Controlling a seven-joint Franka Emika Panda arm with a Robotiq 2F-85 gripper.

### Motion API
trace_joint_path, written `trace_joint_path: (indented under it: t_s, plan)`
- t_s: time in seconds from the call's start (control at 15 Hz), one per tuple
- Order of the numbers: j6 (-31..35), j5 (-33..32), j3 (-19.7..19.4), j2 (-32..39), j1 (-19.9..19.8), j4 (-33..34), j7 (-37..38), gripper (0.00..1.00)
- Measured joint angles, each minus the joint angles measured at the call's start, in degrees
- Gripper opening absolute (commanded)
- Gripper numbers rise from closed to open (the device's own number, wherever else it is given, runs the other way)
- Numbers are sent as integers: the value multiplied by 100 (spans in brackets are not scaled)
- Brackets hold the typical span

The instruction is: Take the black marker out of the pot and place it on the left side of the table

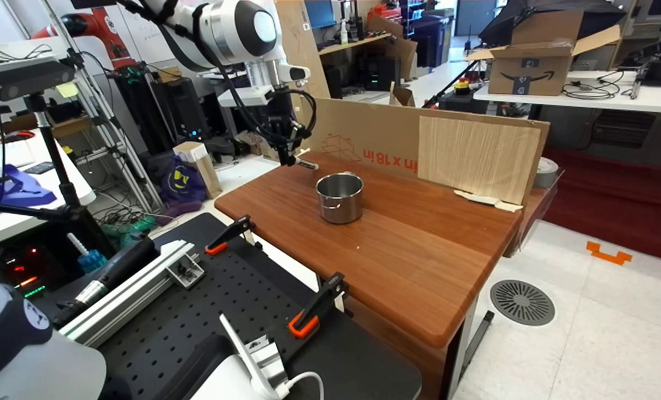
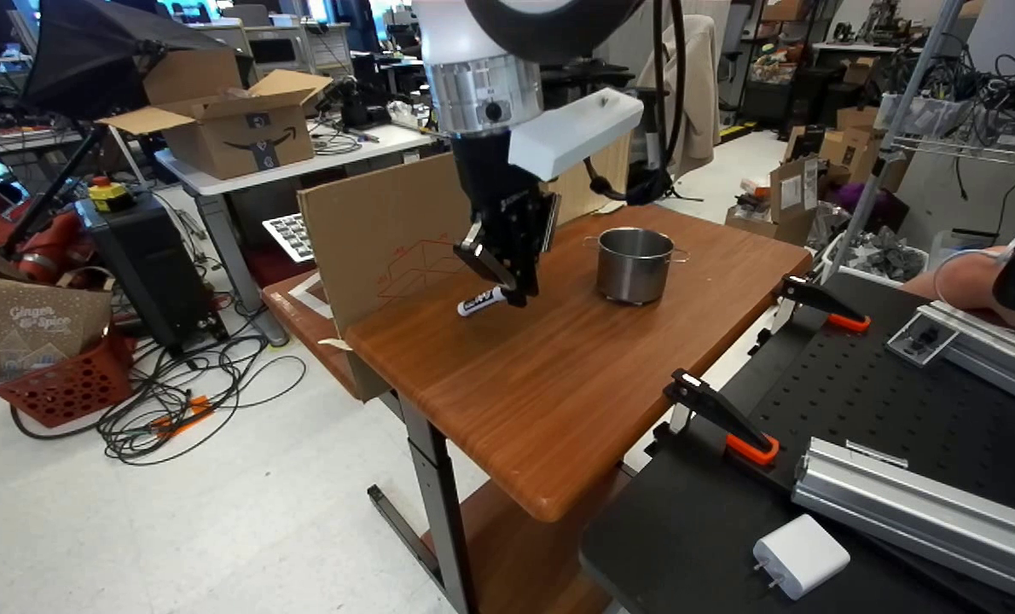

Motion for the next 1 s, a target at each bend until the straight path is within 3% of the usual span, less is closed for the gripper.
trace_joint_path:
  t_s: [0.6,1.0]
  plan:
    - [-23,99,-90,666,50,313,-13,5]
    - [-615,351,-121,1035,50,857,-78,5]
